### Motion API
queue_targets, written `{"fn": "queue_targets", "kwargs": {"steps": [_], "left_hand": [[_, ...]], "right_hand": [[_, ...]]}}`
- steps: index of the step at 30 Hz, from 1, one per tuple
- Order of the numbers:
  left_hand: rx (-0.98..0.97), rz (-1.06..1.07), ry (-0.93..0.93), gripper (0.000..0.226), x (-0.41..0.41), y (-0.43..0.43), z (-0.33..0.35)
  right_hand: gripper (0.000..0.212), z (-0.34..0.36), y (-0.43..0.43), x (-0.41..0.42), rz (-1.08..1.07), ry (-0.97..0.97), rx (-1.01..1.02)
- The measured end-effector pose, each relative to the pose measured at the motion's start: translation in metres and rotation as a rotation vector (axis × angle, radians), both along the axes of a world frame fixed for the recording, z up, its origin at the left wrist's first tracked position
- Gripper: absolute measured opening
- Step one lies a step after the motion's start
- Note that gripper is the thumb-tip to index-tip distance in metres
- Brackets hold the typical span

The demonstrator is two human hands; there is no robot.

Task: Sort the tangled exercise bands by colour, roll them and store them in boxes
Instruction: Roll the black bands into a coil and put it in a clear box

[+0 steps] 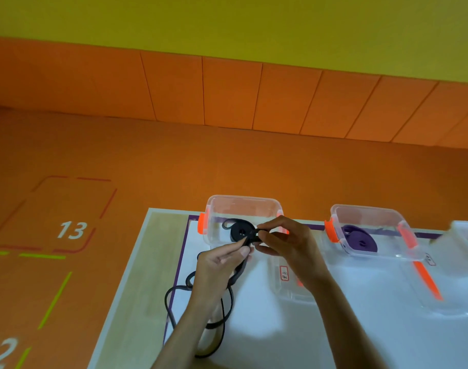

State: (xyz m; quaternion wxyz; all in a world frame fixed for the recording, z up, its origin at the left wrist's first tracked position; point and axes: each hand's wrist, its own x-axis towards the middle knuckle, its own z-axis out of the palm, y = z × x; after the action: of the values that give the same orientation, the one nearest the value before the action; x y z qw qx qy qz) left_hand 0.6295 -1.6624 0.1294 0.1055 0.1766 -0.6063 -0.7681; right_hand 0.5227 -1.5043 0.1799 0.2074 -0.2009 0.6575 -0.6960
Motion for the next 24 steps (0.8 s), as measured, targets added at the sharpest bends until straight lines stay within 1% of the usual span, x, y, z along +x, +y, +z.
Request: {"fn": "queue_targets", "kwargs": {"steps": [3,5,7,9,11,12,15,18,20,22,24], "left_hand": [[0.176,-0.028,-0.011,0.049,-0.004,-0.007,0.003],[0.192,-0.013,0.005,0.051,-0.004,-0.009,0.008],[0.063,-0.028,0.014,0.044,-0.005,-0.011,0.015],[-0.169,-0.084,0.007,0.028,-0.007,-0.018,0.02],[-0.351,-0.155,-0.007,0.026,-0.009,-0.024,0.025],[-0.387,-0.18,-0.012,0.027,-0.01,-0.026,0.028],[-0.397,-0.219,0.009,0.027,-0.013,-0.027,0.037],[-0.361,-0.237,0.022,0.017,-0.014,-0.028,0.04],[-0.342,-0.253,0.017,0.015,-0.015,-0.027,0.041],[-0.355,-0.24,0.011,0.016,-0.016,-0.024,0.043],[-0.381,-0.194,0.024,0.017,-0.018,-0.02,0.043]], "right_hand": [[0.012,0.001,-0.001,0.003,0.027,-0.026,-0.098],[0.014,0.0,-0.001,0.005,0.04,-0.035,-0.133],[0.018,0.003,-0.001,0.005,0.033,-0.017,-0.114],[0.024,0.008,0.0,0.006,0.009,0.03,-0.049],[0.026,0.012,0.0,0.007,0.009,0.081,-0.01],[0.024,0.014,0.0,0.007,0.016,0.103,-0.01],[0.019,0.021,0.0,0.005,0.011,0.202,0.038],[0.027,0.025,0.007,-0.002,0.015,0.381,0.171],[0.033,0.027,0.012,-0.006,0.03,0.485,0.218],[0.035,0.029,0.016,-0.009,0.041,0.527,0.232],[0.031,0.031,0.015,-0.008,0.043,0.517,0.219]]}}
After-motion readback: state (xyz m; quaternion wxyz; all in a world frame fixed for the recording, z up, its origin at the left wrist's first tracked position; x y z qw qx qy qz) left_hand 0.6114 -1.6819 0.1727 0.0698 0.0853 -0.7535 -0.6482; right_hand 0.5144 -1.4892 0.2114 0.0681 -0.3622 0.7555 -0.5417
